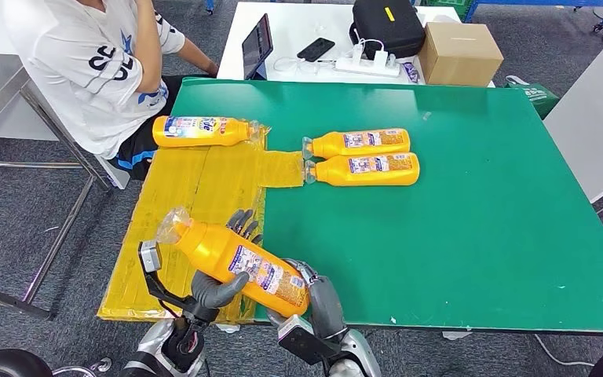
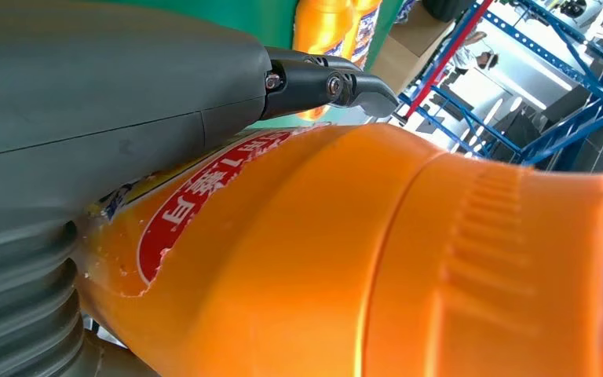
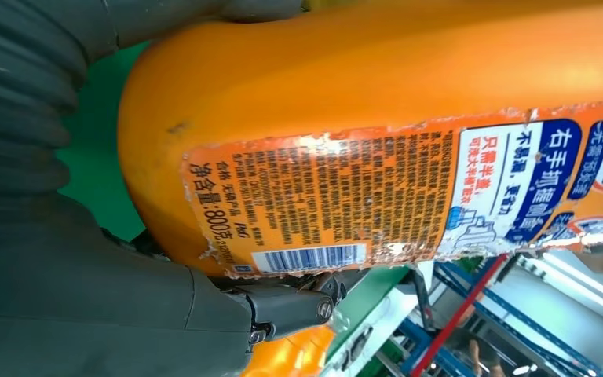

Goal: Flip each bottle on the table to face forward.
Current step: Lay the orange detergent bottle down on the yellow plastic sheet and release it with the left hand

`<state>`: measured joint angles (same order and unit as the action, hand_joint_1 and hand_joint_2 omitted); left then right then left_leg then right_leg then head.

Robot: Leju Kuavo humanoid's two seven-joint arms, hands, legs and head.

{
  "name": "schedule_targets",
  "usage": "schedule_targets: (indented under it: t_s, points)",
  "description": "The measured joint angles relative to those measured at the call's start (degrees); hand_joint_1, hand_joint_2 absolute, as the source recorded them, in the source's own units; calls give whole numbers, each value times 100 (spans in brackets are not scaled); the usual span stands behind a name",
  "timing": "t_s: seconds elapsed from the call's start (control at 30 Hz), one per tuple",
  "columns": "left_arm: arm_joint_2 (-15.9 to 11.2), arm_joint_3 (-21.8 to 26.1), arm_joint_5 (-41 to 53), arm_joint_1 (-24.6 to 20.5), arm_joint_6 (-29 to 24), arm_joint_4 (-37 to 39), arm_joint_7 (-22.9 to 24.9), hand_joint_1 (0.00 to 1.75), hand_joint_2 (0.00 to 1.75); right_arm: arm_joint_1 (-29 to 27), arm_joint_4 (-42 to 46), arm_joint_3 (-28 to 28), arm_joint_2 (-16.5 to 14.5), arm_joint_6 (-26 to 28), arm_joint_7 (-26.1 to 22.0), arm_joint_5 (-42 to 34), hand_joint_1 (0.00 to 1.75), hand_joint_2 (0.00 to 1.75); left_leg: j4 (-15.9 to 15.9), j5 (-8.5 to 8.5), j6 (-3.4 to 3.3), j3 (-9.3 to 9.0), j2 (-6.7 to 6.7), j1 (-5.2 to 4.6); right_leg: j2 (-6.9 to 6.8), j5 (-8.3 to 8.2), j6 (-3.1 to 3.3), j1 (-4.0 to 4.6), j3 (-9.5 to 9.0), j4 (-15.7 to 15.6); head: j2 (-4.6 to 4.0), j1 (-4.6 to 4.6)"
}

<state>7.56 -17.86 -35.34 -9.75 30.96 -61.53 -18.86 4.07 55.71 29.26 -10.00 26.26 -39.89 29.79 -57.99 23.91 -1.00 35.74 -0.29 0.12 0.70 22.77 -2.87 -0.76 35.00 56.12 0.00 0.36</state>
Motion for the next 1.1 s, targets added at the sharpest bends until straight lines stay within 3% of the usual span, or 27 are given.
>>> schedule_targets:
  t_s: [0.4, 0.43, 0.57, 0.6, 1.1]
  points:
    - [0, 0, 22, 7, 18, 8, -1, 0, 175, 64, -222, 3, -18, -117, 0, -8, 172, 175, 0, 0, 0, 0, 0, 0, 0, 0, 0, 0, 0, 0, 0, -1]
    - [0, 0, 49, 8, 18, 7, -4, 7, 175, 76, -246, 3, -24, -137, 0, -5, 171, 175, 0, 0, 0, 0, 0, 0, 0, 0, 0, 0, 0, 0, 0, -1]
    - [0, -6, 230, 11, -4, 6, -82, 167, 175, 106, -331, 3, -62, -178, 2, -12, 172, 175, 0, 0, 0, 0, 0, 0, 0, 0, 0, 0, 0, 0, 0, 0]
    - [0, -10, 307, 14, -28, 5, -125, 175, 175, 110, -344, 2, -67, -193, 2, -26, 172, 175, 0, 0, 0, 0, 0, 0, 0, 0, 0, 0, 0, 0, 0, 0]
    - [0, -50, 767, 43, -228, -54, -337, 175, 175, 100, -417, -14, -97, -262, 7, -140, 173, 175, 0, 0, 0, 0, 0, 0, 0, 0, 0, 0, 0, 0, 0, 0]
